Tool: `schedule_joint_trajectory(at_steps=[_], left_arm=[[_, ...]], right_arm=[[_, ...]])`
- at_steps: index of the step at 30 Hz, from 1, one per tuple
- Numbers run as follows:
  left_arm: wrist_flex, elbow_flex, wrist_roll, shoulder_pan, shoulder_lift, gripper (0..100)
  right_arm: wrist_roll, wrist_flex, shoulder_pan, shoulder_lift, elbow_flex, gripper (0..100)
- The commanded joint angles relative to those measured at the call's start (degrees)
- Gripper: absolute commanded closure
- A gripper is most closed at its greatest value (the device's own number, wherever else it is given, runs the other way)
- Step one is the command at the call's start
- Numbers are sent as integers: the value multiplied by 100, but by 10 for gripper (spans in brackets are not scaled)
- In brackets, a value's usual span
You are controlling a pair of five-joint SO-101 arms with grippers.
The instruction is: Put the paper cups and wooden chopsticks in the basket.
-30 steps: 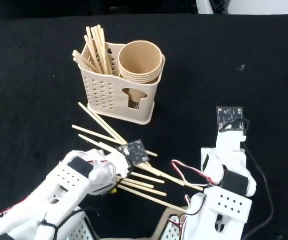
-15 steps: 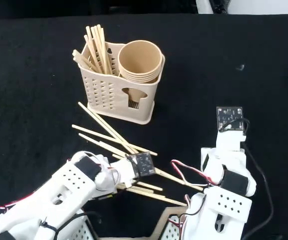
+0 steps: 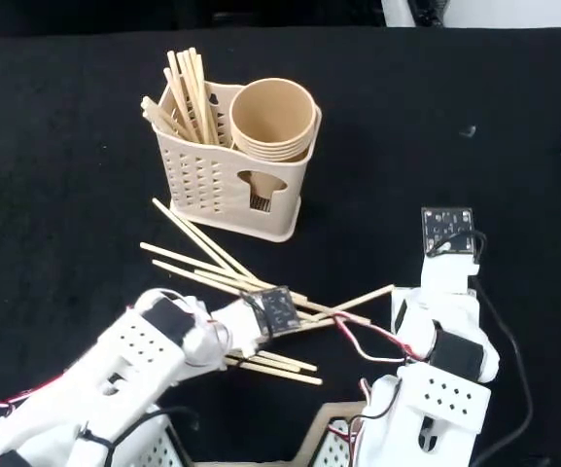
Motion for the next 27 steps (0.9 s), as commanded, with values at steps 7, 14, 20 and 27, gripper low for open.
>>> schedule_joint_trajectory(at_steps=[7, 14, 20, 27], left_arm=[[554, -171, -3437, -2396, -18, 970], [527, -286, -4237, -2993, -62, 929], [501, -330, -4237, -3002, -62, 728], [492, -532, -3262, -2097, -62, 742]], right_arm=[[-44, -132, -88, -101, -22, 928], [-44, -132, -97, -101, -22, 928], [-44, -132, -97, -101, -22, 928], [-44, -132, -97, -101, -22, 928]])
